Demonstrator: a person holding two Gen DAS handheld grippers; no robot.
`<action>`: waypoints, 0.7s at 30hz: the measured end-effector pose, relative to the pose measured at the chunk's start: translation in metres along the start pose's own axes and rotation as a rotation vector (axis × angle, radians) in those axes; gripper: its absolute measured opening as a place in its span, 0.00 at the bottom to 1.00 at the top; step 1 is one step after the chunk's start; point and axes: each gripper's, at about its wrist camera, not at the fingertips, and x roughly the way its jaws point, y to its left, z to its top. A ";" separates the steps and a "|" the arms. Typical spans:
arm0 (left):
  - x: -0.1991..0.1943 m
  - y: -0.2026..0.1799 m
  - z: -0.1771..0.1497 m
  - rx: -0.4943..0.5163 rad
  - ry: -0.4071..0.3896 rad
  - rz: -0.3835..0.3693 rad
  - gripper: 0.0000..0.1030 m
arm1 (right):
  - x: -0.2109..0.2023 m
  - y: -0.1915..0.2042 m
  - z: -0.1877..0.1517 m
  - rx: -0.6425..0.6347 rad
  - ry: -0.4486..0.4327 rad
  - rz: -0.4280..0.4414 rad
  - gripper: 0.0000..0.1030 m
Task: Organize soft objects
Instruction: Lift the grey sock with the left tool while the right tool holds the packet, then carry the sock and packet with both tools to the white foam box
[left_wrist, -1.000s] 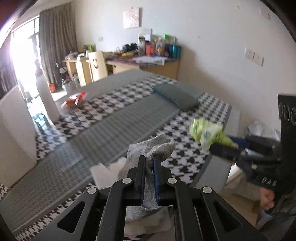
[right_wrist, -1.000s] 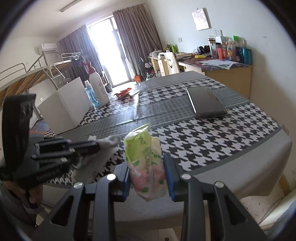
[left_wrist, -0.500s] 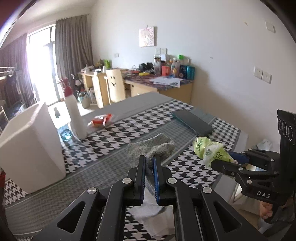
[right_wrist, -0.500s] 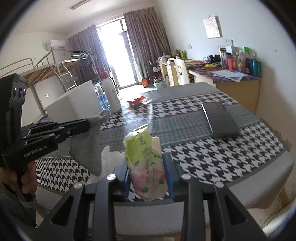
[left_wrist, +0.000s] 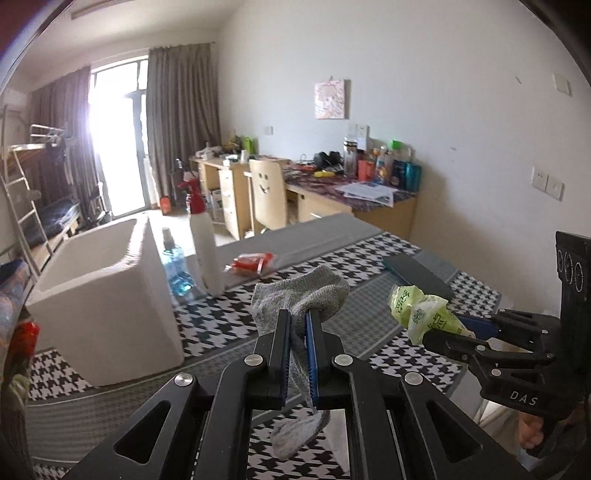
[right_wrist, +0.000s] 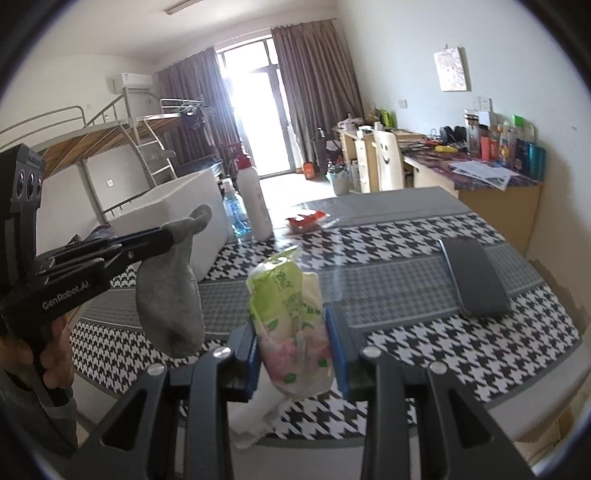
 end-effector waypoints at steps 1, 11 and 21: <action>-0.003 0.004 0.001 -0.004 -0.005 0.006 0.08 | 0.001 0.002 0.002 -0.003 0.000 0.002 0.36; -0.015 0.022 0.011 -0.028 -0.037 0.046 0.08 | 0.009 0.024 0.025 -0.046 -0.020 0.043 0.36; -0.017 0.045 0.026 -0.063 -0.040 0.091 0.08 | 0.021 0.039 0.045 -0.058 -0.015 0.075 0.36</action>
